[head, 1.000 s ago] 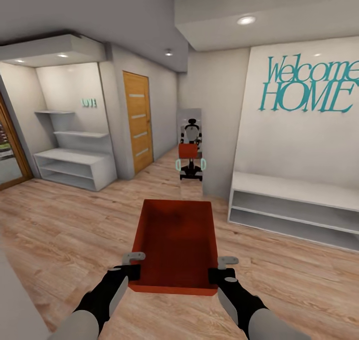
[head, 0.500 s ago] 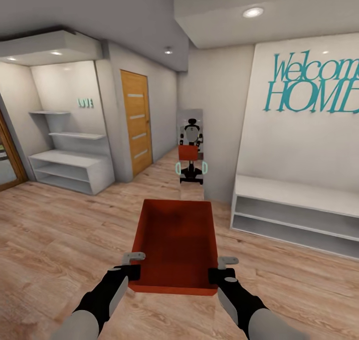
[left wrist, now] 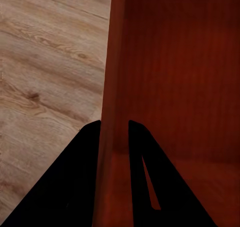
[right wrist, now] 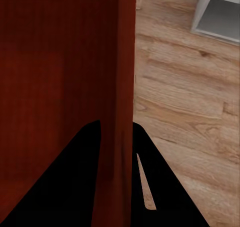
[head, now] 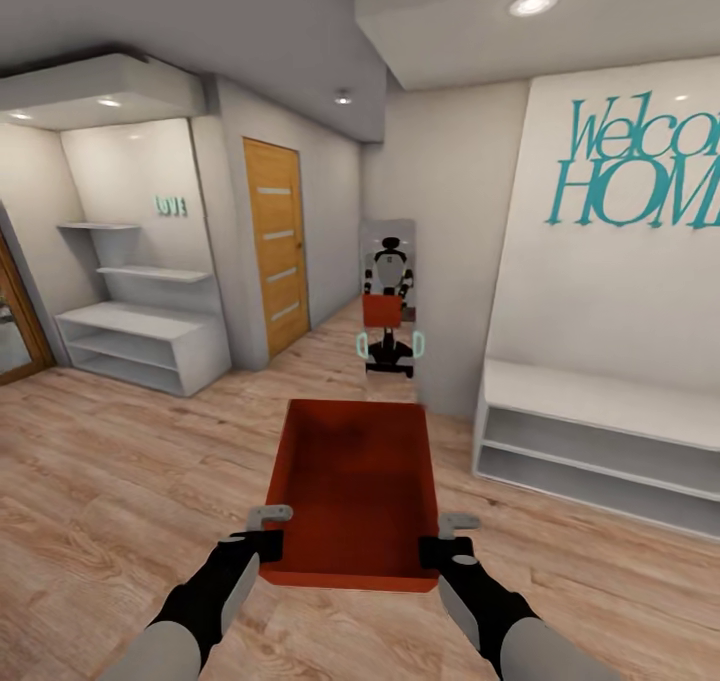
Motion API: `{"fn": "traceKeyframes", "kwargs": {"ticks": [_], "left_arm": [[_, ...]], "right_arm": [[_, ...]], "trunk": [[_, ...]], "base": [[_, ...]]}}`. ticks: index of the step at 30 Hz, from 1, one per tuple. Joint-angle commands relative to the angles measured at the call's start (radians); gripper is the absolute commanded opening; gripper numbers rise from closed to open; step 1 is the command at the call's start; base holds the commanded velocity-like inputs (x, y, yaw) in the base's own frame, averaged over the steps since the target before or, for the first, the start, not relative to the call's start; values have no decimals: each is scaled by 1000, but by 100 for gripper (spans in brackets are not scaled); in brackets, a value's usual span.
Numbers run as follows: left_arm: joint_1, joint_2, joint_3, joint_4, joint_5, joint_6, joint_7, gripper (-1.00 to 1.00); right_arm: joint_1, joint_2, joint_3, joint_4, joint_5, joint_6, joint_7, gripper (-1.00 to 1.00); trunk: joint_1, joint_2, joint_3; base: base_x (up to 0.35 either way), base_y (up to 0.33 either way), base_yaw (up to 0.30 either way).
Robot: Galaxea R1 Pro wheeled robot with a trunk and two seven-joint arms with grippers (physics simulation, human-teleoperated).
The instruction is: Move the two storage containers from the living room to the garage. In the garage, place one container on the floor and stack the other container on top of it (either order is fine).
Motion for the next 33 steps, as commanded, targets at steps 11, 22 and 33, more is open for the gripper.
{"fn": "traceKeyframes", "kwargs": {"ticks": [11,22,33], "left_arm": [[0,9,20,-4,-20,7,39,-100],[0,9,20,-4,-20,7,39,-100],[0,9,20,-4,-20,7,39,-100]], "right_arm": [[0,-10,-8,-2,0,6,-21,-100],[0,-13,-7,-2,0,6,-21,-100],[0,-12,-8,-2,0,6,-21,-100]], "trunk": [[1,-1,3],[1,-1,4],[1,-1,5]], "base": [[323,0,260],[323,0,114],[323,0,1]]}}
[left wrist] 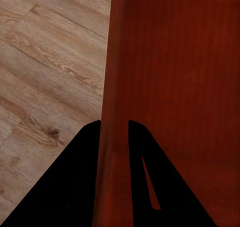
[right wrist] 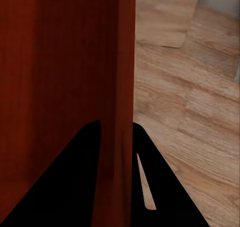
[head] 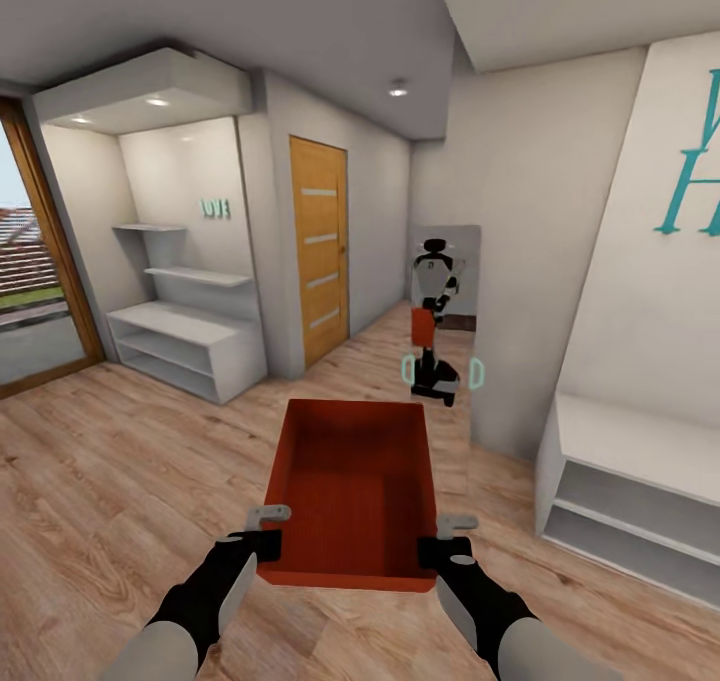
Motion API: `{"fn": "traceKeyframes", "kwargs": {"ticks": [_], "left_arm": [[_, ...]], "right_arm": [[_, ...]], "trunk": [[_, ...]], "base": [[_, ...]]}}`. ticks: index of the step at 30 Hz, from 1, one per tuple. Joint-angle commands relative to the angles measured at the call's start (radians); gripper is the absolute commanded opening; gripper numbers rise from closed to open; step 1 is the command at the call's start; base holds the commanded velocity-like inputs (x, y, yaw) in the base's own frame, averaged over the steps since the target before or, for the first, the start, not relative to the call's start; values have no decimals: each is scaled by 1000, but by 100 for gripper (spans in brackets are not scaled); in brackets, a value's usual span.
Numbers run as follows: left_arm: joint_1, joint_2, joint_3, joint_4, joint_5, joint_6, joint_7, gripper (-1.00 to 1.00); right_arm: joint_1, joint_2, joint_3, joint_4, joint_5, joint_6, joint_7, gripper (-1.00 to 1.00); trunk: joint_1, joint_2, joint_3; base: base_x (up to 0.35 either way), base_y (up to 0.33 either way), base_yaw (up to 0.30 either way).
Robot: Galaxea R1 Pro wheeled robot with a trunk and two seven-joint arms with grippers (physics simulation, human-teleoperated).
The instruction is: Move the two storage containers from the living room to the garage. In the garage, place one container on the floor and stack the other container on top of it (either order is fine).
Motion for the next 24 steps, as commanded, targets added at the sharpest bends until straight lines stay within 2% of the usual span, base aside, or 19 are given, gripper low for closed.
{"fn": "traceKeyframes", "kwargs": {"ticks": [1,11,24], "left_arm": [[0,2,19,-3,-20,8,50,-100],[0,2,19,-3,-20,8,50,-100],[0,2,19,-3,-20,8,50,-100]], "right_arm": [[0,-19,-9,-2,-1,6,-10,-100],[0,-17,-9,-3,-1,5,-11,-100],[0,-20,-9,-2,-1,5,-11,-100]], "trunk": [[1,-1,0],[1,-1,0],[1,-1,0]], "base": [[323,0,0],[323,0,17],[323,0,252]]}}
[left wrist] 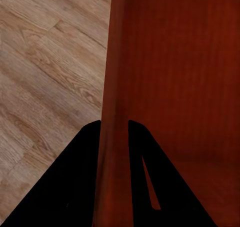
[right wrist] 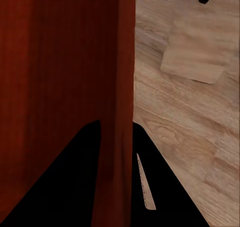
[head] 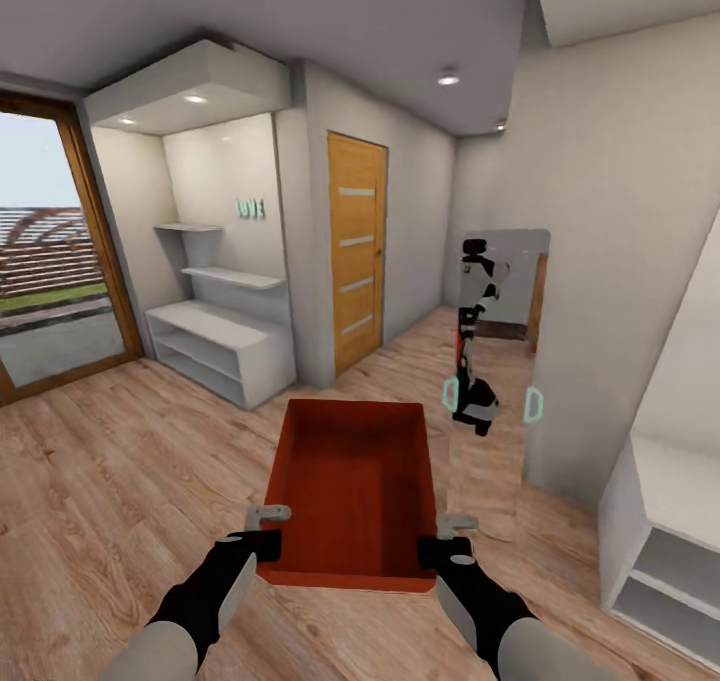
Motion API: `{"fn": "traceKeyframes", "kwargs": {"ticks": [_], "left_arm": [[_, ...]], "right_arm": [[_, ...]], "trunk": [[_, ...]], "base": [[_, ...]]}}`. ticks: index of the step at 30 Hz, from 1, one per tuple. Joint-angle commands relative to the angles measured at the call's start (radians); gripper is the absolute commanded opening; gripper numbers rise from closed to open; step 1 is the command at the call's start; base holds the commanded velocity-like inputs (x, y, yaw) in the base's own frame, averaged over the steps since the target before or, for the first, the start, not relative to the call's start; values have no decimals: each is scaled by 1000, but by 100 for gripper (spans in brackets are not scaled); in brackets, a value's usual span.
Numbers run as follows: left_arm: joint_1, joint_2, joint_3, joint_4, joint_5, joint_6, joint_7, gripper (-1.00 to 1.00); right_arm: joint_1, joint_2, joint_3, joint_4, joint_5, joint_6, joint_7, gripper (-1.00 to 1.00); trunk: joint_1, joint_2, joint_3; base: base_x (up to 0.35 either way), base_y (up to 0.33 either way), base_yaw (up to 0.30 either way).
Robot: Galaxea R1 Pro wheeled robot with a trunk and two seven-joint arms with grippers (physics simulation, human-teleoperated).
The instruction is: Move the two storage containers from the living room to the garage. In the garage, place one container on the floor and stack the other container on top of it (either order is fine).
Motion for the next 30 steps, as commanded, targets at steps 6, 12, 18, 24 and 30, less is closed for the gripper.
{"fn": "traceKeyframes", "kwargs": {"ticks": [6,12,18,24,30], "left_arm": [[0,1,19,-3,-19,8,51,-100],[0,1,19,-3,-19,8,51,-100],[0,1,19,-3,-19,7,51,-100],[0,1,19,-3,-19,8,51,-100],[0,1,19,-3,-19,8,51,-100]], "right_arm": [[0,-21,-10,-3,1,7,-11,-100],[0,-21,-10,-2,1,6,-11,-100],[0,-21,-10,-3,1,7,-9,-100],[0,-21,-10,-2,1,7,-9,-100],[0,-21,-11,-3,1,8,-8,-100]], "trunk": [[1,-1,0],[1,-1,0],[1,-1,0],[1,-1,0],[1,-1,0]], "base": [[323,0,271],[323,0,264],[323,0,118],[323,0,7],[323,0,0]]}}
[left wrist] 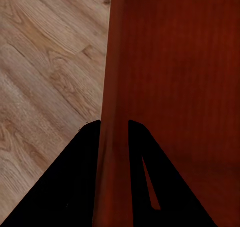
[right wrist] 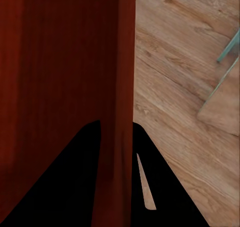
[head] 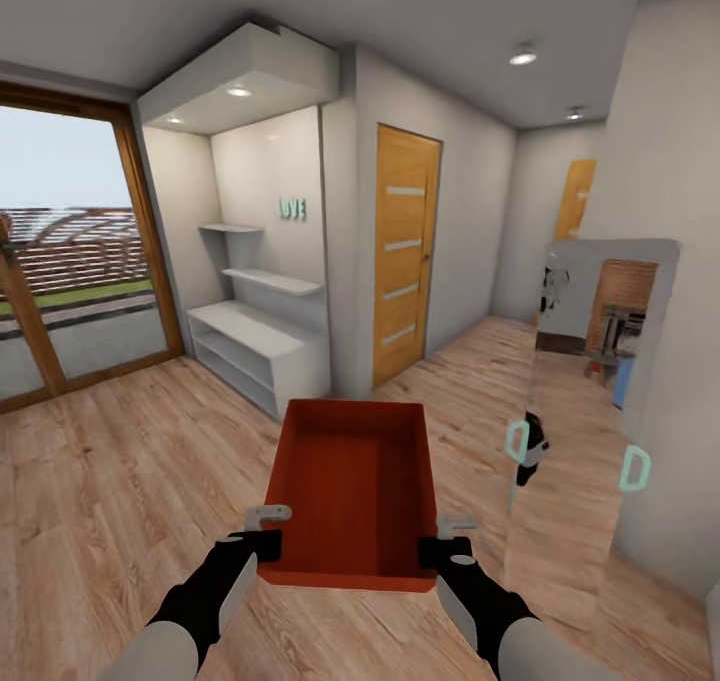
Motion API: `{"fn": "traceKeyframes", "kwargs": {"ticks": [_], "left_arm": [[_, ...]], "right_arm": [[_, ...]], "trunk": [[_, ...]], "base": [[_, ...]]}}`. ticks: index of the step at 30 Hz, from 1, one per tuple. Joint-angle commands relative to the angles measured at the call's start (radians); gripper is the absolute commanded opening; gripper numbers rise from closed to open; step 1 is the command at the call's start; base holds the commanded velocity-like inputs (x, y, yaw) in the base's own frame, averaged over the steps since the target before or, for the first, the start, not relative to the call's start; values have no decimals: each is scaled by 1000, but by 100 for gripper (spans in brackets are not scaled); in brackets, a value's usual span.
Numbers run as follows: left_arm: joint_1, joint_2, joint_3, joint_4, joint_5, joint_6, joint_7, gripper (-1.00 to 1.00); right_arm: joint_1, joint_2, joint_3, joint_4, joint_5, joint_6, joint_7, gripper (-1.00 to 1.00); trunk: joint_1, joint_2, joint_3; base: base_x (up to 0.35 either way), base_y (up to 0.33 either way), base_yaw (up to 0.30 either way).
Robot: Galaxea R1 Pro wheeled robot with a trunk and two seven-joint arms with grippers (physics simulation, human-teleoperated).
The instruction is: Move the two storage containers from the living room to the garage. In the garage, place one container on the floor and stack the other container on top of it (either order is fine).
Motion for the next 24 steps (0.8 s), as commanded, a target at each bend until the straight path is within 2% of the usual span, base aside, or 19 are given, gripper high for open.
{"fn": "traceKeyframes", "kwargs": {"ticks": [1,24], "left_arm": [[0,3,19,-4,-20,8,49,-100],[0,3,19,-4,-20,8,49,-100]], "right_arm": [[0,-19,-10,-1,-1,6,-10,-100],[0,-19,-9,-2,-1,5,-11,-100]], "trunk": [[1,-1,0],[1,-1,0]], "base": [[323,0,0],[323,0,0]]}}
